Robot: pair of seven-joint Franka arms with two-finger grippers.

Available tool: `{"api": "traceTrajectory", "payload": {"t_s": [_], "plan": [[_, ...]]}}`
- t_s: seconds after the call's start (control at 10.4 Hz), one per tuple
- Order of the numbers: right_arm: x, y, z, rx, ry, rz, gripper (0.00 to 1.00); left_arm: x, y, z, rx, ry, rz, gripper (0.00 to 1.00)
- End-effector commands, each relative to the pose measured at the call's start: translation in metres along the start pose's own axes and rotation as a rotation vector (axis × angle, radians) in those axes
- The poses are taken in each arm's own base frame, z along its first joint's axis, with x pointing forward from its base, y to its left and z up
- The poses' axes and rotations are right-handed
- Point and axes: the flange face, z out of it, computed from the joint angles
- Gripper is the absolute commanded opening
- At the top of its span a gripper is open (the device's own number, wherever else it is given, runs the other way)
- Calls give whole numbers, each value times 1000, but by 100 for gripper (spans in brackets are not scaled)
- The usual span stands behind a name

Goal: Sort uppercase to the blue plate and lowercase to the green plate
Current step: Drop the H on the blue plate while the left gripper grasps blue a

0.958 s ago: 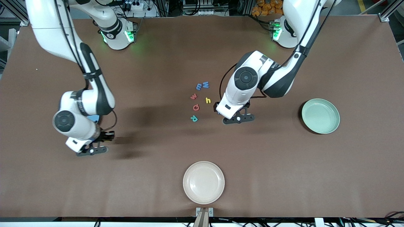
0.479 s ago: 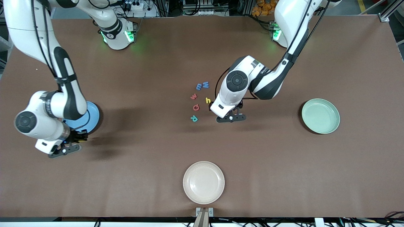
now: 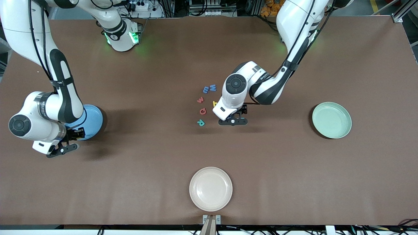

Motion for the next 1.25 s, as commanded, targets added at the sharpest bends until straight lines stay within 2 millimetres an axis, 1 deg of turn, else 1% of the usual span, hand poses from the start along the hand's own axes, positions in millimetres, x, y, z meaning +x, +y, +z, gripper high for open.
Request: {"api": "traceTrajectory", "payload": {"t_s": [0.0, 0.1, 0.19, 0.38, 0.48, 0.57, 0.67, 0.77, 0.86, 0.96, 1.15], "plan": [[-33, 10, 21, 30, -6, -26, 25, -4, 9, 14, 1, 34, 11, 98], [-39, 15, 24, 36, -7, -33, 25, -3, 9, 23, -7, 35, 9, 98], [-42, 16, 29, 50, -9, -22, 25, 0, 8, 28, -19, 41, 6, 98], [-45, 15, 34, 91, 10, -25, 26, 1, 7, 33, -22, 39, 12, 98], [-49, 12, 41, 122, 14, -29, 26, -1, 8, 38, -18, 34, 16, 95], [-50, 13, 41, 131, 22, -20, 32, -3, 9, 42, -15, 28, 16, 94], [-49, 13, 40, 129, 26, -20, 46, -4, 9, 50, -15, 22, 10, 94], [-49, 14, 38, 129, 28, -19, 55, -4, 8, 53, -15, 20, 7, 94], [-48, 14, 38, 128, 29, -18, 72, -7, 5, 58, -9, 12, 5, 92], [-48, 14, 37, 129, 28, -13, 79, -9, 3, 62, -3, 5, 4, 91], [-45, 15, 32, 129, 29, -9, 80, -12, 2, 64, 0, 1, -13, 90]]}}
